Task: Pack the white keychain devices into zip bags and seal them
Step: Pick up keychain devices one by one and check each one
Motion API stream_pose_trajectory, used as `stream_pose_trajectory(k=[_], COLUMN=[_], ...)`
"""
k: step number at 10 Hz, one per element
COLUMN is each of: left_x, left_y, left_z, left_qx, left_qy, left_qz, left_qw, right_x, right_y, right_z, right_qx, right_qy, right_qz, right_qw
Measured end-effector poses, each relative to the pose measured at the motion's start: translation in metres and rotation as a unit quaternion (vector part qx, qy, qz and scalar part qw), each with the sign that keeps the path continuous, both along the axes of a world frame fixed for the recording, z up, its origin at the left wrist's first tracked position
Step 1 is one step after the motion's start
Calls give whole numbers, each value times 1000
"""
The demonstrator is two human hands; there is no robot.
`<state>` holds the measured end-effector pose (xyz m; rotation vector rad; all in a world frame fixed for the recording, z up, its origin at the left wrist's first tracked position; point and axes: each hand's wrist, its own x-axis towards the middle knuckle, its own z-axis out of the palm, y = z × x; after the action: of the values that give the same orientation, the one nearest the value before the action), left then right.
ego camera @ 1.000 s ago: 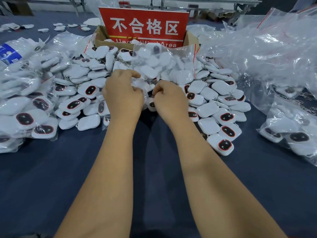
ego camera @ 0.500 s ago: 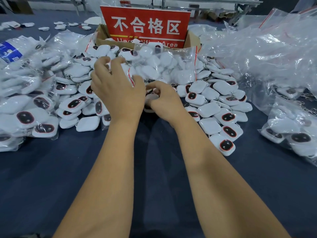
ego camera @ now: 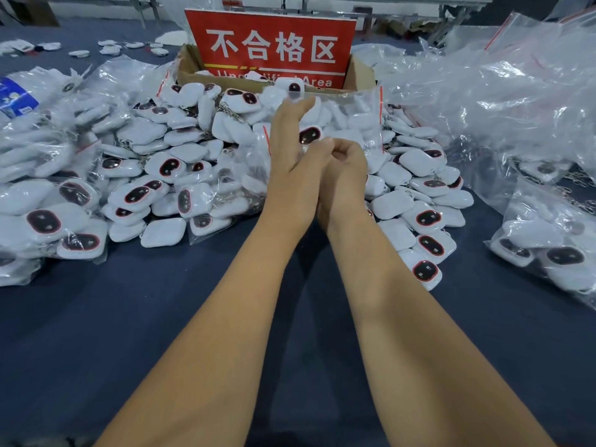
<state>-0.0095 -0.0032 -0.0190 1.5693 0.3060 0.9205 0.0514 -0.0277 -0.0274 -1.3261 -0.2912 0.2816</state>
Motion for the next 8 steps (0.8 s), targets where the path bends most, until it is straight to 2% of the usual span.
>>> stream_pose_trajectory(k=[2, 3, 4, 6, 8], left_x=[11, 10, 9, 7, 4], left_y=[2, 21, 35, 36, 32], left_z=[-5, -12, -17, -16, -13], left_qx=[-150, -192, -253, -293, -290], left_qy=[22, 22, -13, -28, -32], left_qz=[15, 68, 47, -9, -50], left_qw=[988, 979, 966, 956, 955], right_x=[0, -2, -3, -2, -2], right_y=[-1, 5, 10, 13, 12], right_z=[-1, -2, -6, -10, -12], right_qx=[74, 48, 28, 15, 10], right_qy=[104, 67, 35, 24, 15], right_qz=[80, 119, 137, 111, 92], right_qw=[989, 989, 990, 993, 996])
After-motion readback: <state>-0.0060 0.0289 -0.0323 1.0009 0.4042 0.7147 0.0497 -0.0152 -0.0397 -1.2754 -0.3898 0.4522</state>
